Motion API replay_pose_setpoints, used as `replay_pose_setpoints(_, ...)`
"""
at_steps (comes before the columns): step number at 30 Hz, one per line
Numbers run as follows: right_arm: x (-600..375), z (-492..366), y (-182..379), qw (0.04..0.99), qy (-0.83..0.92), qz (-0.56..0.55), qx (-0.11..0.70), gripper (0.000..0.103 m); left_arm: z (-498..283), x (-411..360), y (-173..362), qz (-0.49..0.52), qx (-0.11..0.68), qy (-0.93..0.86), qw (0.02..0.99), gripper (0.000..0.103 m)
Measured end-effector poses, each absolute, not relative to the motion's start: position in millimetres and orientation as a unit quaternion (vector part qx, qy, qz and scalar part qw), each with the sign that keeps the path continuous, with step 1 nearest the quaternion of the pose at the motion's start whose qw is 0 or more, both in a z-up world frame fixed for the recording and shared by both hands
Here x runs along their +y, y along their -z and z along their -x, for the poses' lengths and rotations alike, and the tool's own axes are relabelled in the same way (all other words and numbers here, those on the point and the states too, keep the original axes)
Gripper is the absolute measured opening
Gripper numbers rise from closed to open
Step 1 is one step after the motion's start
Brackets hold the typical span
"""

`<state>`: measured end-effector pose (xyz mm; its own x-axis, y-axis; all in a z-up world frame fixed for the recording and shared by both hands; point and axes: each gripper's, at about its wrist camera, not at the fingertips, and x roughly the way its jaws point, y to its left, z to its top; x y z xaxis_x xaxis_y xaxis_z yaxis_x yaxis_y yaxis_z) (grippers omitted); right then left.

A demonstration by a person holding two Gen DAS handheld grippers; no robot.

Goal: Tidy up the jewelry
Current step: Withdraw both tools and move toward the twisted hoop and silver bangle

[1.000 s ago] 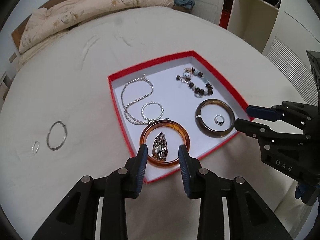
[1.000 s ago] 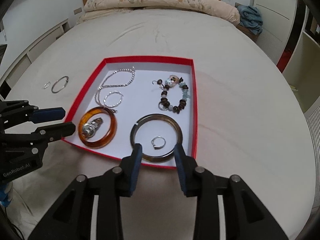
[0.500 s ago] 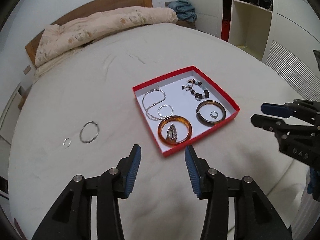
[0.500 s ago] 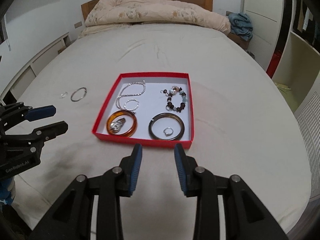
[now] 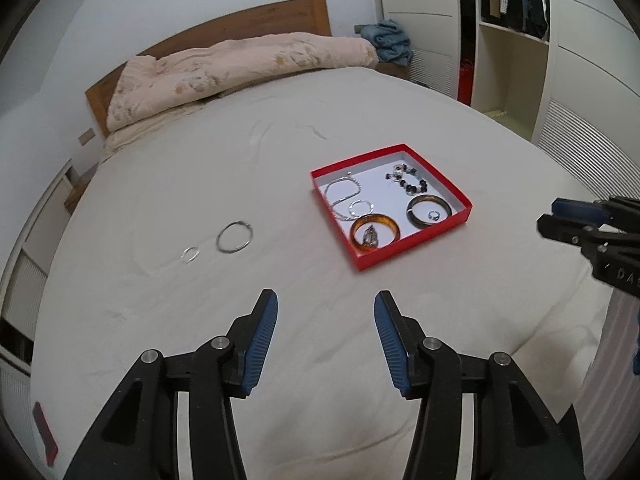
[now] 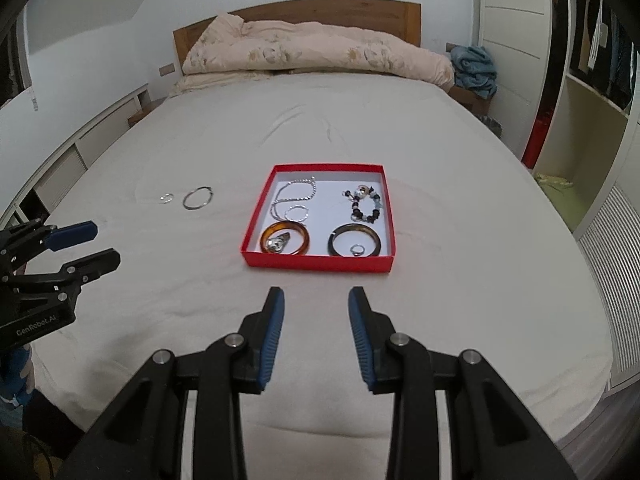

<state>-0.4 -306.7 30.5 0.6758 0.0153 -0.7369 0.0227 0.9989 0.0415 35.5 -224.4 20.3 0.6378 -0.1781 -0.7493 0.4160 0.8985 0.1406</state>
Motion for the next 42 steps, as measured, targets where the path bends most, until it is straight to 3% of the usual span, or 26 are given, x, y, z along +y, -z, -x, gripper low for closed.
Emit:
replay_pose_setpoints(16,-254,41,-57,0.921,-0.012,-0.006,0.39,0.032,13,-123,-34,-0.092,0.366,0.114,0.919,0.053)
replay_pose_setpoints(21,-230,40,-58,0.919,-0.028,0.008,0.394,0.032,19,-85,-23,-0.079,0.383,0.091,0.916,0.062)
replay_pose_setpoints(32,-184,10,-51,0.912,-0.08,0.03,0.401,0.032,1,-18,2,0.002,0.413,0.045,0.91,0.062)
replay_pose_setpoints(42,-166,-35,-34,0.902,-0.121,0.033,0.413,0.032,-42,-4,23,0.007,0.431,0.009,0.902,0.062)
